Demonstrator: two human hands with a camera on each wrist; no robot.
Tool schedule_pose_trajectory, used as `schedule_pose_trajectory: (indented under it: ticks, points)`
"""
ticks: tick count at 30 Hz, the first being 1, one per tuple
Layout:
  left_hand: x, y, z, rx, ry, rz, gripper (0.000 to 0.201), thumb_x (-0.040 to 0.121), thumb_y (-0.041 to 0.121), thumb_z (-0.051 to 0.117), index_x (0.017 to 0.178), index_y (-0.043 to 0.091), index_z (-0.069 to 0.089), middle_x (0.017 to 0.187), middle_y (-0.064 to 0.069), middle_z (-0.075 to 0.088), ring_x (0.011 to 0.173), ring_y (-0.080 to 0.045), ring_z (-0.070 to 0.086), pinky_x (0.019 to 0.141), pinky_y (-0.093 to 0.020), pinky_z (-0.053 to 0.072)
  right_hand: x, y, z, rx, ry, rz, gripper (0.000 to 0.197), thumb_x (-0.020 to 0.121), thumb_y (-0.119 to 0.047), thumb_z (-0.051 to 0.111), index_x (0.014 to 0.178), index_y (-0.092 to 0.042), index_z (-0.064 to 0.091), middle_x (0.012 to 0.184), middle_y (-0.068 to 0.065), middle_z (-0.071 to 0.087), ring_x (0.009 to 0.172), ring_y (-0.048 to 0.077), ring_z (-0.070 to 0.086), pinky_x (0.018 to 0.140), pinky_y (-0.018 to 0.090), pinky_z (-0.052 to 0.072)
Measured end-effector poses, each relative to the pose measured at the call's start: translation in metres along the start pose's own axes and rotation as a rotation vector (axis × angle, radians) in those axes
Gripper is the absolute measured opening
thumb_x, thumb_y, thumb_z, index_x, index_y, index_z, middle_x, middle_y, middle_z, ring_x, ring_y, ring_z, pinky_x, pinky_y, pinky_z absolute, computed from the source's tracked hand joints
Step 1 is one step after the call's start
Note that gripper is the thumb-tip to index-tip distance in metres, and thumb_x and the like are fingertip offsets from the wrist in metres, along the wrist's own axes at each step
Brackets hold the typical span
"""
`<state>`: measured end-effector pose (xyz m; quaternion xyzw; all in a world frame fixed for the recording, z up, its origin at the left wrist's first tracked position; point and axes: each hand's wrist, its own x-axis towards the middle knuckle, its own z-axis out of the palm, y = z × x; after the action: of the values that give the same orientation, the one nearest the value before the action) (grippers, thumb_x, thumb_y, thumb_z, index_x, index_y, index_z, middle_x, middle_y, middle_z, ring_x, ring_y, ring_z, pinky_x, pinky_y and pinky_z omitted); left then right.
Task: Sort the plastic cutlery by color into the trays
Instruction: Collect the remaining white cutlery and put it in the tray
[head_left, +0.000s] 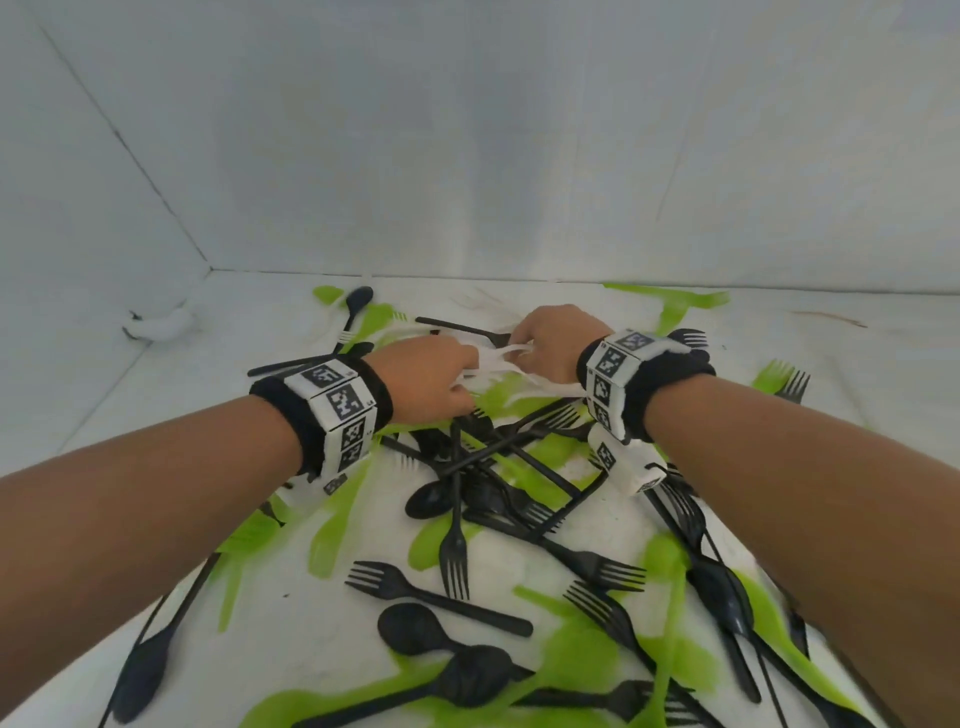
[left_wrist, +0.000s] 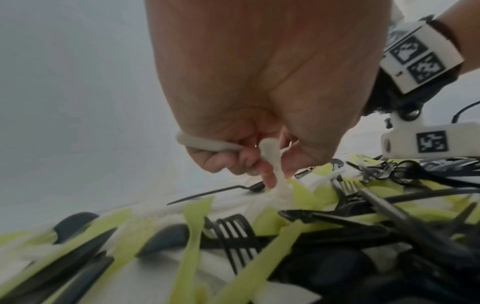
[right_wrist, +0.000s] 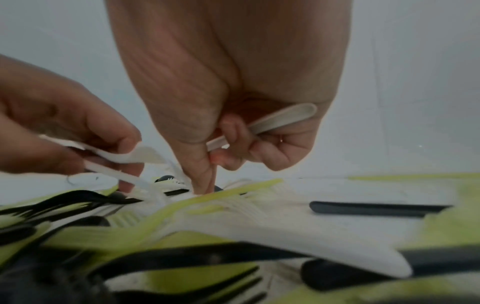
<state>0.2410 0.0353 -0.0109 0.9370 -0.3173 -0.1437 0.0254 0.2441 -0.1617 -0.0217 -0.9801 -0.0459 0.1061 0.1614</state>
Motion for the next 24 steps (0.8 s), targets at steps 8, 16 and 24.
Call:
schedule_pose_trajectory:
  ticks: [8, 16, 24]
  points:
    - [-0.043, -0.004, -0.02, -0.034, -0.11, -0.09, 0.031, 0.103, 0.043, 0.035, 0.082, 0.021, 0.041, 0.076, -0.003, 0.053, 0.068, -0.02, 0.047, 0.063, -0.037, 0.037, 0.004, -0.002, 0.0, 0.081, -0.013, -0.018, 0.034, 0.1, -0.045, 0.053, 0.111, -0.018, 0.071, 0.107, 0.001, 0.066, 0.103, 0.024, 0.059, 0.084, 0.033, 0.043]
    - [-0.094, -0.033, -0.005, -0.16, 0.008, -0.142, 0.021, 0.109, 0.036, 0.033, 0.099, 0.024, 0.048, 0.082, -0.004, 0.064, 0.073, -0.024, 0.06, 0.074, -0.047, 0.052, -0.006, -0.012, 0.001, -0.067, -0.078, -0.059, 0.025, 0.092, -0.038, 0.058, 0.106, -0.02, 0.066, 0.105, -0.002, 0.065, 0.097, 0.024, 0.061, 0.082, 0.035, 0.049]
    - [-0.101, -0.026, 0.004, -0.363, 0.231, -0.275, 0.037, 0.103, 0.048, 0.047, 0.084, 0.018, 0.053, 0.079, -0.003, 0.06, 0.072, -0.022, 0.057, 0.065, -0.036, 0.044, -0.022, -0.009, 0.006, -0.194, -0.178, -0.066, 0.017, 0.089, -0.03, 0.068, 0.099, -0.018, 0.074, 0.098, 0.004, 0.072, 0.09, 0.024, 0.067, 0.079, 0.035, 0.055]
